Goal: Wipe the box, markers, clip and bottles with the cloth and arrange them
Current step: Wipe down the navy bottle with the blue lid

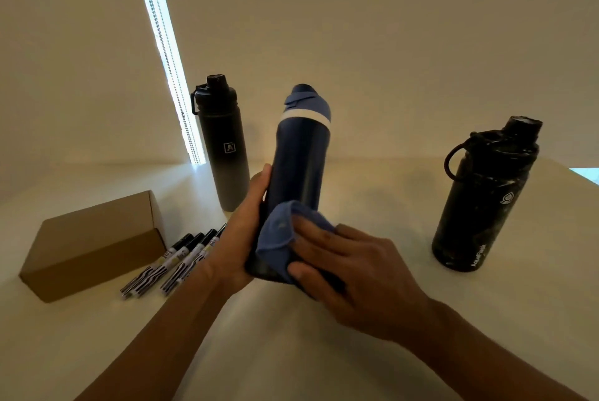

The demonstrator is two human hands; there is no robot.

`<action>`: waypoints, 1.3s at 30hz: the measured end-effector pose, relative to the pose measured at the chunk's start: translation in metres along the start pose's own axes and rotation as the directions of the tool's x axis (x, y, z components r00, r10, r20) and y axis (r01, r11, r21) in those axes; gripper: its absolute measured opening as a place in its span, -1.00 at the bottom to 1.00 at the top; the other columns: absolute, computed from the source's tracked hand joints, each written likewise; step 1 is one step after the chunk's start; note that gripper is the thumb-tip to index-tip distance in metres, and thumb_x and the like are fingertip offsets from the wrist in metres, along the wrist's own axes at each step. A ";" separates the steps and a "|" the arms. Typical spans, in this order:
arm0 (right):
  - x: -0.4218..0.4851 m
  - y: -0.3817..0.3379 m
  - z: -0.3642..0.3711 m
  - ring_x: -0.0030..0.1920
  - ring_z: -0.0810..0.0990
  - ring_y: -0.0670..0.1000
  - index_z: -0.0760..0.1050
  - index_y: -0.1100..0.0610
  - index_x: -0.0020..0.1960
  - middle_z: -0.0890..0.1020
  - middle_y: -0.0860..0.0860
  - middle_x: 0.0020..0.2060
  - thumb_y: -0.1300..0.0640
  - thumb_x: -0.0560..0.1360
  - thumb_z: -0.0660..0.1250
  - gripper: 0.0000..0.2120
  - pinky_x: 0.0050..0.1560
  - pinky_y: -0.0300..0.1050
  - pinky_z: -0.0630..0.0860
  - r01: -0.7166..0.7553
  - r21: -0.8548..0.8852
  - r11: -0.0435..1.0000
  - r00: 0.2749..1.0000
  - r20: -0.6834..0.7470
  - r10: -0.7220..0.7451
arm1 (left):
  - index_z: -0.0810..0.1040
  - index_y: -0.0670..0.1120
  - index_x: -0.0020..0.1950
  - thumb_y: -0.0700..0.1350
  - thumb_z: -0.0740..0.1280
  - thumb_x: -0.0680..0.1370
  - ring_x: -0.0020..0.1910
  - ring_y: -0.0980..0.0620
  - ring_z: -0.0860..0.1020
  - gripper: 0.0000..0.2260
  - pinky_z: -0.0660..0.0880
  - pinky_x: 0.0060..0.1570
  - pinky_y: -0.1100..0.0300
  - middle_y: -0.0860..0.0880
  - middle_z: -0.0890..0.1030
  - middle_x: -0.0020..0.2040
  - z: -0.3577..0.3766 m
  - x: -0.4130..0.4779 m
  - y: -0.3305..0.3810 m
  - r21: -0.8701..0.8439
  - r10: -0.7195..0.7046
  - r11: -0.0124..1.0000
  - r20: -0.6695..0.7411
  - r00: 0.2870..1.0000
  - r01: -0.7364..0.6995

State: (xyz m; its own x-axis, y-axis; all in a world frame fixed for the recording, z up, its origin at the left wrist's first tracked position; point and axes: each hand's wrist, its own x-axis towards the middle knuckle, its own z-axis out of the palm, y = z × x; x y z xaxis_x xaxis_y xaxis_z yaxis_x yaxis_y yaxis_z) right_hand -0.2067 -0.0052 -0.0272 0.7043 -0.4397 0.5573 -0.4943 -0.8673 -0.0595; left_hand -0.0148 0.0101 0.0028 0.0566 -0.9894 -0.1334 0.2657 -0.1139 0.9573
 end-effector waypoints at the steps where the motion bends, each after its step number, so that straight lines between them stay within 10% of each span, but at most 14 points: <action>1: 0.000 -0.005 0.004 0.23 0.46 -0.20 0.20 -0.23 0.58 0.32 -0.26 0.54 -0.22 0.72 0.06 -0.56 0.07 -0.43 0.33 0.024 -0.009 1.000 0.999 0.023 -0.024 | 0.63 0.07 0.18 0.48 0.31 0.50 -0.04 -0.05 0.67 -0.46 0.57 0.15 -0.15 -0.04 0.70 0.05 -0.007 0.000 -0.001 -0.036 0.003 0.999 -0.009 1.000 -0.003; 6: 0.000 -0.010 0.013 0.25 0.42 -0.19 0.31 -0.20 0.52 0.47 -0.27 0.43 -0.20 0.72 -0.02 -0.59 0.06 -0.58 0.16 0.069 -0.086 0.994 0.996 0.055 -0.064 | 0.61 0.00 0.27 0.40 0.32 0.48 -0.04 -0.09 0.67 -0.42 0.61 0.05 -0.13 -0.08 0.71 -0.01 -0.005 0.012 0.006 -0.089 -0.021 0.996 -0.139 0.990 0.009; 9: -0.001 -0.001 0.012 -0.07 0.46 -0.15 0.32 -0.22 0.49 0.48 -0.27 0.43 -0.21 0.72 -0.02 -0.61 -0.14 -0.41 0.33 0.104 -0.087 0.991 0.993 0.060 -0.099 | 0.55 -0.08 0.33 0.35 0.29 0.46 0.08 -0.13 0.66 -0.36 0.59 0.16 -0.17 -0.14 0.72 0.00 -0.001 0.013 0.001 -0.065 -0.028 0.998 -0.153 0.988 0.018; 13: 0.001 0.023 0.005 -0.20 0.43 -0.11 0.28 -0.18 0.52 0.49 -0.15 0.43 -0.21 0.73 -0.06 -0.58 -0.32 -0.27 0.41 0.015 -0.145 0.989 0.999 -0.045 -0.022 | 0.63 0.07 0.14 0.18 0.18 0.69 -0.28 0.19 0.69 -0.70 0.65 -0.29 0.22 0.11 0.72 -0.20 0.004 0.017 -0.013 0.056 0.043 0.998 -0.032 0.999 -0.041; 22: 0.032 0.061 -0.016 -0.18 0.56 -0.06 0.31 -0.08 0.57 0.58 -0.12 0.36 -0.10 0.74 0.07 -0.58 -0.17 -0.13 0.56 -0.258 0.007 0.966 0.883 -0.404 0.239 | 0.33 0.27 0.38 0.33 0.09 0.61 0.13 0.00 0.65 -0.62 0.66 -0.03 0.16 -0.01 0.56 0.28 0.021 0.004 -0.018 0.294 0.118 0.949 0.016 0.993 -0.118; 28: 0.018 0.038 0.002 -0.01 0.49 -0.25 0.20 -0.13 0.58 0.58 -0.10 0.36 -0.12 0.74 0.04 -0.58 0.09 -0.52 0.33 -0.156 0.027 0.987 0.964 -0.212 0.158 | 0.45 0.17 0.39 0.28 0.26 0.64 0.05 0.11 0.68 -0.63 0.61 -0.01 0.16 -0.15 0.61 0.33 0.003 0.018 -0.013 0.267 0.236 0.936 0.004 0.972 -0.229; 33: -0.003 0.007 0.008 0.35 0.48 -0.20 0.38 -0.18 0.51 0.40 -0.24 0.49 -0.15 0.73 0.10 -0.63 0.26 -0.35 0.37 0.054 0.010 0.999 0.999 -0.005 -0.054 | 0.45 0.02 0.39 0.32 0.31 0.51 -0.05 0.15 0.61 -0.44 0.57 -0.08 0.18 0.07 0.62 0.09 0.002 0.005 -0.011 0.115 0.113 0.987 0.032 0.993 -0.116; 39: -0.006 0.009 0.015 0.15 0.56 -0.16 0.36 -0.22 0.51 0.44 -0.27 0.46 -0.19 0.68 0.18 -0.60 0.11 -0.48 0.33 0.205 -0.048 0.978 0.976 0.085 -0.201 | 0.49 0.01 0.24 0.33 0.21 0.60 0.05 -0.12 0.68 -0.56 0.65 -0.06 0.00 -0.16 0.68 0.11 0.008 0.015 0.003 0.031 0.048 0.999 -0.125 0.991 -0.045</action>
State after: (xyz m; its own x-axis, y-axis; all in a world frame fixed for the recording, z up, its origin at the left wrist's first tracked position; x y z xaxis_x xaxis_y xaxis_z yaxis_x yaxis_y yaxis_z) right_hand -0.2072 -0.0138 -0.0436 0.8299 -0.2748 0.4856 -0.3630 -0.9268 0.0960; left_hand -0.0208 -0.0055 0.0057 0.1895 -0.9748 -0.1181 0.2324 -0.0724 0.9699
